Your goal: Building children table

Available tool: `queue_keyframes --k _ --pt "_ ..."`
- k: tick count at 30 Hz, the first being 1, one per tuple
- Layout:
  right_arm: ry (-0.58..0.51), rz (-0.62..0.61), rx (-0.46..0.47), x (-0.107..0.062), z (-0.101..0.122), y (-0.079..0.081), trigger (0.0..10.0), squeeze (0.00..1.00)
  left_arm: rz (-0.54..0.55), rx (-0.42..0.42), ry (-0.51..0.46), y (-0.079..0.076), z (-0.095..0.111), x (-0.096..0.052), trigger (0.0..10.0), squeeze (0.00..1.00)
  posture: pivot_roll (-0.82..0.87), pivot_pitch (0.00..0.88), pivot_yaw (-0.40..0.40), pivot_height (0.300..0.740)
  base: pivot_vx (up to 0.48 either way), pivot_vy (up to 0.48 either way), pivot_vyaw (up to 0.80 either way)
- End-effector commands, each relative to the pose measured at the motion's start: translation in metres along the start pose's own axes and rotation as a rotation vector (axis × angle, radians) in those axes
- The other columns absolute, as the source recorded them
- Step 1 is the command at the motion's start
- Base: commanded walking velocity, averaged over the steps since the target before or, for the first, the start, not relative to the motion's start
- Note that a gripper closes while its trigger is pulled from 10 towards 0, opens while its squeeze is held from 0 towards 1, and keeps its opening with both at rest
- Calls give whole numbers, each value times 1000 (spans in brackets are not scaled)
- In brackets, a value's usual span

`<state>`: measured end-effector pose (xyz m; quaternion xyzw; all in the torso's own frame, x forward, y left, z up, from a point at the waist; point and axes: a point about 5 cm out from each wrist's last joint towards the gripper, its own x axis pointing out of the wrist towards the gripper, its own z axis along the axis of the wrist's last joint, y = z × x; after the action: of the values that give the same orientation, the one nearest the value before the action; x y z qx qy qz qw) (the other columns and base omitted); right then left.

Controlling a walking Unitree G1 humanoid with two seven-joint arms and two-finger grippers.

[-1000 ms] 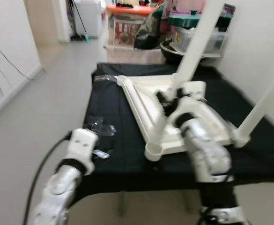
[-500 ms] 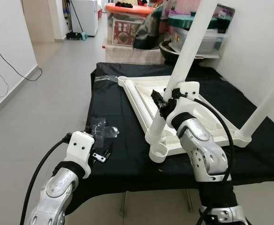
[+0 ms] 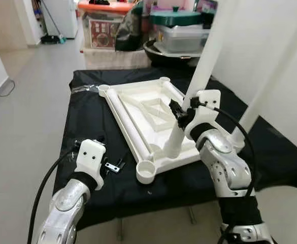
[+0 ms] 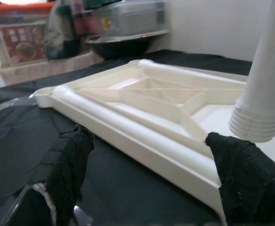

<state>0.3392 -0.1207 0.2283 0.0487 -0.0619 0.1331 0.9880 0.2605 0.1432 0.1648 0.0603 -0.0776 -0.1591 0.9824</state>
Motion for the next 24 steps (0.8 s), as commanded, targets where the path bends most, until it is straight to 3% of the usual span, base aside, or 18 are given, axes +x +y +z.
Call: queue_keyframes --k 1,5,15,24 --pt "-19 5 -3 1 4 2 10000 0 -8 -9 5 -1 -1 -1 10000 0 44 0 -100 740 0 0 0" --pt "-19 6 -5 1 3 2 10000 0 -9 -10 5 -2 -1 -1 10000 0 43 0 -99 740 0 0 0" --pt "-18 3 -2 1 3 1 10000 0 -28 -15 -11 -4 1 0 10000 0 41 0 -98 740 380 0 0" --pt "-18 22 10 1 4 3 10000 0 -34 -24 -12 -7 1 0 10000 0 42 0 -103 740 0 0 -158"
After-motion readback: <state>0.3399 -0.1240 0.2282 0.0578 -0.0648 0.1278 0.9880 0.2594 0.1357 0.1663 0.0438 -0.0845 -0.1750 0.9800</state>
